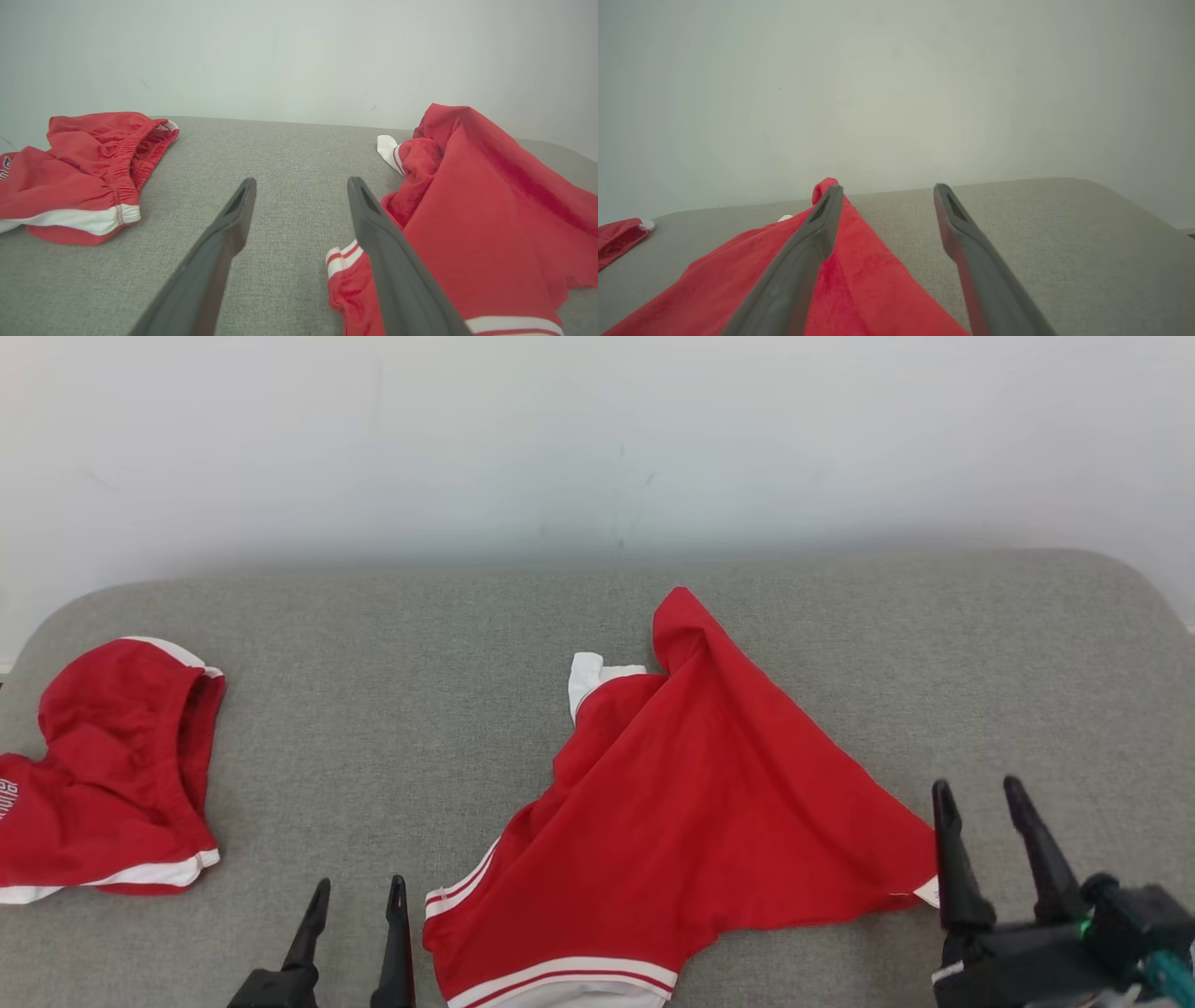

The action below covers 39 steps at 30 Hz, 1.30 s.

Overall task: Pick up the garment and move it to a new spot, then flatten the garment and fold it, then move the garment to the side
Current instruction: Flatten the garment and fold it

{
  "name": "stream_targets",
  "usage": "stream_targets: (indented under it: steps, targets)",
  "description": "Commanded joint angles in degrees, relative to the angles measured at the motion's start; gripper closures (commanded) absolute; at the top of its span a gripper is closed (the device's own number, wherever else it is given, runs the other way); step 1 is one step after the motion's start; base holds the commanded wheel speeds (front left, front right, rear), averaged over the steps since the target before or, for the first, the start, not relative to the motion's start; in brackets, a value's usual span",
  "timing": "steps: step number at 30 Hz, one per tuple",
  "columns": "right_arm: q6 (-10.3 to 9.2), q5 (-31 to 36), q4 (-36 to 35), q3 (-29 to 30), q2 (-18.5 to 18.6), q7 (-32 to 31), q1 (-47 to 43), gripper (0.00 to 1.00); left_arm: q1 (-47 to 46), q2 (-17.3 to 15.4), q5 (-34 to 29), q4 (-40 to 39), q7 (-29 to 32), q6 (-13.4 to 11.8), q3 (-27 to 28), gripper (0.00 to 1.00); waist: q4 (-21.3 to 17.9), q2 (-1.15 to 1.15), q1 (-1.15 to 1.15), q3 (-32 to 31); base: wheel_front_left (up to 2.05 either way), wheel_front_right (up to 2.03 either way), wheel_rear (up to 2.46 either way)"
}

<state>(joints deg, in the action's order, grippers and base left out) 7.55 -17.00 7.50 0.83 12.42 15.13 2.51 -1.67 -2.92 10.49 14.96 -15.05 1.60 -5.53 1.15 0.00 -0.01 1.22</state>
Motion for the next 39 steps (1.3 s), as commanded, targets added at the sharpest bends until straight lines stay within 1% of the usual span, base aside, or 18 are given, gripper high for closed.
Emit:
stream_targets:
  steps: [1, 4, 6, 15, 20, 21, 22, 23, 26, 29, 30, 33, 39]
  targets:
    - [-0.14, 0.8, -1.0, 0.3, -1.1, 0.0, -1.4, 0.00, 0.7, 0.0, 0.1, 0.5, -0.2, 0.4, -0.1, 0.00, -0.3, 0.00, 0.01, 0.0, 0.00, 0.00, 0.00]
    - [-0.14, 1.8, -2.3, 0.8, -3.1, 0.0, -3.9, 0.00, 0.8, 0.0, 0.7, 2.6, -0.2, 0.9, -0.9, 0.00, -0.8, 0.00, 0.01, 0.1, 0.00, 0.00, 0.00]
    - [-0.14, 2.1, -2.8, 0.4, -3.8, 0.0, -4.7, 0.00, 0.5, 0.0, 1.3, 4.7, -0.2, 1.3, -1.2, 0.00, -1.4, 0.00, 0.01, 0.3, 0.00, 0.00, 0.00]
    - [-0.14, 2.5, -2.7, -1.4, -4.6, 0.0, -4.7, 0.00, -2.0, 0.0, 4.3, 13.2, 1.1, 2.7, -4.1, 0.00, -4.0, 0.00, 0.01, 1.5, 0.00, 0.00, 0.00]
    - [-0.14, 2.6, -2.5, -1.9, -4.9, 0.0, -4.3, 0.00, -4.1, 0.0, 7.0, 17.9, 2.2, 3.4, -6.3, 0.00, -4.4, 0.00, 0.01, 1.9, 0.00, 0.00, 0.00]
    - [-0.14, 2.6, -2.5, -1.9, -4.9, 0.0, -4.2, 0.00, -4.6, 0.0, 7.8, 18.7, 2.2, 3.7, -6.5, 0.35, -4.4, 0.00, 0.01, 2.0, 0.00, 0.00, 0.00]
    - [-0.14, 2.6, -2.5, -1.9, -4.9, 0.0, -4.2, 0.00, -5.0, 0.0, 8.4, 19.5, 2.2, 3.9, -6.8, 0.73, -4.3, 0.00, 0.01, 2.0, 0.00, 0.00, 0.00]
    - [-0.14, 2.5, -2.7, -2.0, -4.9, 0.0, -4.1, 0.00, -5.5, 0.0, 8.5, 20.1, 2.1, 3.8, -7.2, 1.00, -4.2, 0.00, 0.01, 1.9, 0.00, 0.00, 0.00]
    - [-0.14, 2.2, -2.9, -1.8, -4.8, 0.0, -4.3, 0.00, -7.0, 0.0, 8.9, 21.0, 1.3, 4.2, -7.6, 1.00, -3.4, 0.00, 0.01, 1.8, 0.00, 0.00, 0.00]
    - [-0.14, 1.8, -3.1, -1.6, -4.9, 0.0, -5.0, 0.00, -7.8, -0.1, 8.4, 19.8, 0.3, 4.0, -7.2, 1.00, -1.7, 0.00, 0.01, 1.8, 0.00, 0.00, 0.00]
    - [-0.14, 1.8, -3.1, -1.6, -4.9, 0.0, -5.0, 0.00, -7.8, -0.1, 8.4, 19.8, 0.3, 4.0, -7.2, 1.00, -1.7, 0.00, 0.01, 1.8, 0.00, 0.00, 0.00]
    - [-0.14, 1.4, -3.1, -1.6, -5.3, 0.0, -5.5, 0.00, -7.7, -0.7, 7.5, 16.7, 0.0, 3.5, -7.0, 1.00, 0.4, 0.00, 0.01, 1.8, 0.00, 0.00, 0.00]
    - [-0.14, 1.6, -2.0, -2.0, -6.1, 0.0, -7.8, 0.00, -4.3, -2.8, 5.8, 6.8, 0.2, 2.6, -7.3, 1.00, 4.0, 0.00, 0.01, 2.0, 0.00, 0.00, 0.00]
